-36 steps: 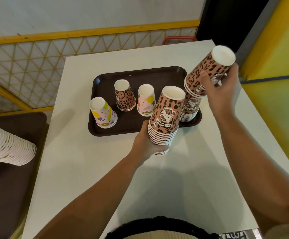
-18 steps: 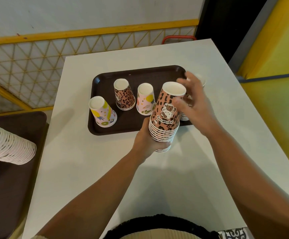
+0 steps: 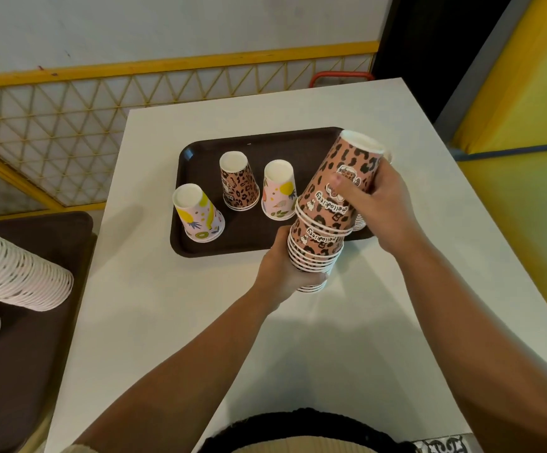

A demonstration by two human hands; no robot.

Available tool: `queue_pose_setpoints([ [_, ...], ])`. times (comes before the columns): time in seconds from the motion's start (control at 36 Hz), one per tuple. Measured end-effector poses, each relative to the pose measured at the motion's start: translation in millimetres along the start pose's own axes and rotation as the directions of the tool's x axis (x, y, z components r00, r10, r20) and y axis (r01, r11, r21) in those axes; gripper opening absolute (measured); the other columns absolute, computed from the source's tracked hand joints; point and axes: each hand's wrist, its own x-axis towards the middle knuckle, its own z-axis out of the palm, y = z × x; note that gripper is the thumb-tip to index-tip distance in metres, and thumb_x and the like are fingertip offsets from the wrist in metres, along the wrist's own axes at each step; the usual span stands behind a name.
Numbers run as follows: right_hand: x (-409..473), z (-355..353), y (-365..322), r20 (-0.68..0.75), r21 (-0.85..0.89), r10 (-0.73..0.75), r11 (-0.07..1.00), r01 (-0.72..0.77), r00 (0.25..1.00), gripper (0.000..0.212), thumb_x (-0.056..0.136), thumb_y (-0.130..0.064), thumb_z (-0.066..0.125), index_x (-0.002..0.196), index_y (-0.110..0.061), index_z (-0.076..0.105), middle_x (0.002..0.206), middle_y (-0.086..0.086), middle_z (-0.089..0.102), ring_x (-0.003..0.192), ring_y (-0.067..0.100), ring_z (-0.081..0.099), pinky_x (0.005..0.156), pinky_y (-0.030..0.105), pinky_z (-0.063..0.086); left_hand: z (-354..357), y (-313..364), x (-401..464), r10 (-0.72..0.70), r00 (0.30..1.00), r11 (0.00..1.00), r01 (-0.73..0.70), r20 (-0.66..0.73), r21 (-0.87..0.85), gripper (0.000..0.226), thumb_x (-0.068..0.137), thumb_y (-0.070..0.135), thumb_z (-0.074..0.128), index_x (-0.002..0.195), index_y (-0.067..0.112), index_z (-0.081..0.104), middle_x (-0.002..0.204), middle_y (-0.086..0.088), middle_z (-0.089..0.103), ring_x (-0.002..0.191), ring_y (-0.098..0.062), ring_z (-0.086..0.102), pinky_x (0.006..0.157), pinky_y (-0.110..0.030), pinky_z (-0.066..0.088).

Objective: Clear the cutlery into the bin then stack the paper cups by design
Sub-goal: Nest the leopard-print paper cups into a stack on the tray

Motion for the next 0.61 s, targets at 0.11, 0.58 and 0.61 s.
queue_pose_setpoints([
  [0.11, 9.1, -7.7, -8.6, -0.034, 0.211, 0.039, 0.977, -0.031, 0.999, 0.033, 0.081, -0.03, 0.066, 0.11, -0.015, 0.059, 0.107, 0.003, 0.069, 0.096, 0.016, 0.068, 0.089, 0.043, 0.054, -1.3, -0.1, 0.2, -0.023, 1.0, 1.0, 0.023, 0.011, -0.007, 0.082, 0.06, 0.009, 0.088, 0.127, 0.023, 0.043, 0.105, 0.015, 0.059, 0.104, -0.013, 0.058, 0.089, -0.032, 0.049],
  [0.58, 46.2, -28.4, 10.6, -0.306, -0.095, -0.099, 0.993, 0.073, 0.947, 0.07, 0.074, -0.031, 0.076, 0.131, -0.013, 0.04, 0.125, -0.002, 0.055, 0.114, 0.006, 0.052, 0.096, 0.024, 0.047, -4.4, -0.4, 2.3, -0.034, 0.999, 0.999, 0.034, 0.011, -0.001, 0.087, 0.06, 0.009, 0.088, 0.131, 0.022, 0.04, 0.115, 0.011, 0.059, 0.11, -0.013, 0.056, 0.088, -0.027, 0.045],
  [0.61, 45.3, -27.2, 13.7, -0.288, -0.14, -0.101, 0.988, 0.062, 0.952, 0.072, 0.074, -0.033, 0.075, 0.133, -0.014, 0.038, 0.129, -0.002, 0.052, 0.118, 0.007, 0.049, 0.1, 0.025, 0.044, -4.7, 0.1, 2.6, -0.032, 0.999, 0.999, 0.032, 0.011, -0.005, 0.088, 0.06, 0.009, 0.088, 0.132, 0.023, 0.04, 0.116, 0.011, 0.058, 0.111, -0.013, 0.056, 0.088, -0.026, 0.045],
])
